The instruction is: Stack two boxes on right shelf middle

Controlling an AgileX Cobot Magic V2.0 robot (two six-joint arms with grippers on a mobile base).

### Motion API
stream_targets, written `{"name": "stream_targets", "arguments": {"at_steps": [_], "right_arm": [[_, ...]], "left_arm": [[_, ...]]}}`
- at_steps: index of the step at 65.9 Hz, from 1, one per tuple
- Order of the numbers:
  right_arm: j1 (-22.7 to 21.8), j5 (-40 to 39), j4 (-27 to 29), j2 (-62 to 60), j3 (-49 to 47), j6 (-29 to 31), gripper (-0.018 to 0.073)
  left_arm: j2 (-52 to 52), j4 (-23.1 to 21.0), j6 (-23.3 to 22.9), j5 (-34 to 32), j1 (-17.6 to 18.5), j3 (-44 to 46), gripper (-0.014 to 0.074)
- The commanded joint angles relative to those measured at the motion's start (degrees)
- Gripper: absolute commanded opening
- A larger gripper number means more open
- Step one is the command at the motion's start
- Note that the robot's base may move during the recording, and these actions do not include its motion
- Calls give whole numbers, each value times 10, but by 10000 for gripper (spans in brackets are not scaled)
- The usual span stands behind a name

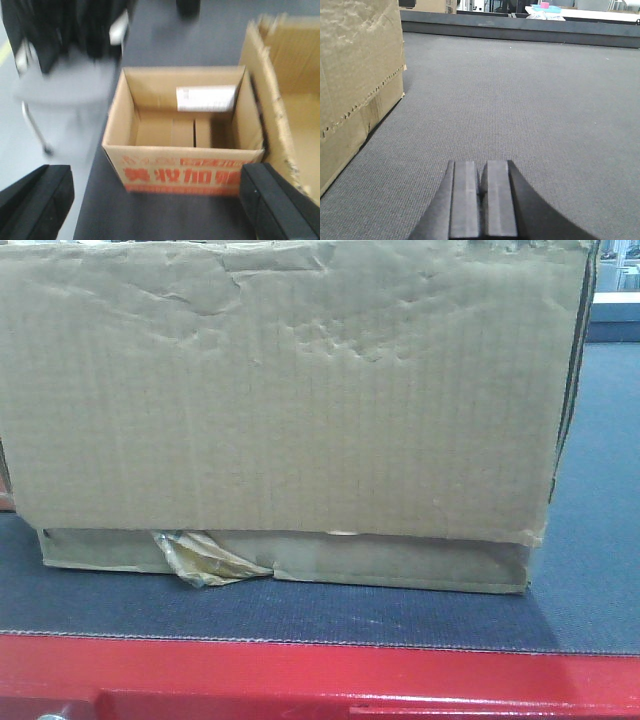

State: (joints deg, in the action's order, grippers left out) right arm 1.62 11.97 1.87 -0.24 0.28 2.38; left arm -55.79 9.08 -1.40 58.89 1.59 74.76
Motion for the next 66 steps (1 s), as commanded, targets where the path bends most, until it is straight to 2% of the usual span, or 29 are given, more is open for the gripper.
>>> {"name": "stream_targets", "arguments": {"at_steps": [1,8,13,21,26,32,38,49,66], "right_arm": [[1,-19,1,2,-3,1,-163],[1,-20,1,2,-3,1,-163],[1,-21,1,2,-3,1,-163],[1,-21,1,2,-3,1,-163],[1,-21,1,2,-3,1,-163],[1,-23,1,2,-3,1,-163],[1,-28,1,2,-3,1,-163],[1,-37,1,2,-3,1,-163],[1,-37,1,2,-3,1,-163]], "left_arm": [[-94,-18,31,38,-3,75,580],[-185,-36,63,82,-12,166,580],[-244,-84,97,111,-35,219,580],[-318,-196,149,111,-106,266,580],[-355,-239,183,111,-152,281,580],[-392,-238,200,111,-186,284,580],[-426,-236,237,111,-201,284,580],[-478,-213,282,96,-195,284,580],[-535,-212,283,51,-194,284,580]]}}
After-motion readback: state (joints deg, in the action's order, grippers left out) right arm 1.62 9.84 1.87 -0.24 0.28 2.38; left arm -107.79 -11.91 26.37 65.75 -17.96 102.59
